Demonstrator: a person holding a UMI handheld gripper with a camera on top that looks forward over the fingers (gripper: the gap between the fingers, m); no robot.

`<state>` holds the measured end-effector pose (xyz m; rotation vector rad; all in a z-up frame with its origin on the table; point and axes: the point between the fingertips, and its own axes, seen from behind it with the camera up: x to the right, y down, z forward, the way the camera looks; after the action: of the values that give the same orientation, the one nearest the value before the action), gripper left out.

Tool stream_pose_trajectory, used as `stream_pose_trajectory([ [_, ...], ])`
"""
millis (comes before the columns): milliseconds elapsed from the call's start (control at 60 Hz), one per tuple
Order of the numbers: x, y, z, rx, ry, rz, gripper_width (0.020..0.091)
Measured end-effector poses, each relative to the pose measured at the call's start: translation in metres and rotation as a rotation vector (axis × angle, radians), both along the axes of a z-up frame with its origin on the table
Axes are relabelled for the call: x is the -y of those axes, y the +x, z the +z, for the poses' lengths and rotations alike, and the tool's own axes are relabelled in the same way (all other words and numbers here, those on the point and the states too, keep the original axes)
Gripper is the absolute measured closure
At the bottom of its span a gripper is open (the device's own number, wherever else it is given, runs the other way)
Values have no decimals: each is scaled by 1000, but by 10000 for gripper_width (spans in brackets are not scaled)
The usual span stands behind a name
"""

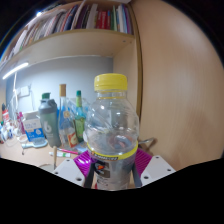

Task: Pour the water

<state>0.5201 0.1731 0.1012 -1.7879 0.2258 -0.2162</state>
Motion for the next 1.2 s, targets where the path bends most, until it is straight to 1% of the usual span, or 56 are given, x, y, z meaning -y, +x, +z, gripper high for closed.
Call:
stream_pose_trajectory([
  [100,0,-3,-40,-12,-73,-15,514],
  [117,0,-2,-39,-10,-64,-16,502],
  [167,-1,-1,-38,-22,-32,-6,510],
  [333,-3,-2,-40,-20,-43,7,508],
  [417,-2,0,-44,-28,-80,-2,484],
  [433,-1,1,-48,-32,-104,-7,459],
  [450,1,2,-54,-37,-132,-12,414],
  [467,4,2,-60,-43,-162,-18,343],
  [483,8,3,-64,-49,-188,-23,301],
  [500,12,2,-66,-55,-203,-27,279],
  [517,14,1,-67,-61,-211,-27,239],
  [583,27,-7,-61,-89,-205,-18,261],
  [700,58,-23,-48,-99,-211,11,262],
  [833,113,-32,-33,-90,-233,-24,259],
  [983,186,-68,0,-139,-221,-26,262],
  [1200,273,-123,51,-181,-206,-28,261],
])
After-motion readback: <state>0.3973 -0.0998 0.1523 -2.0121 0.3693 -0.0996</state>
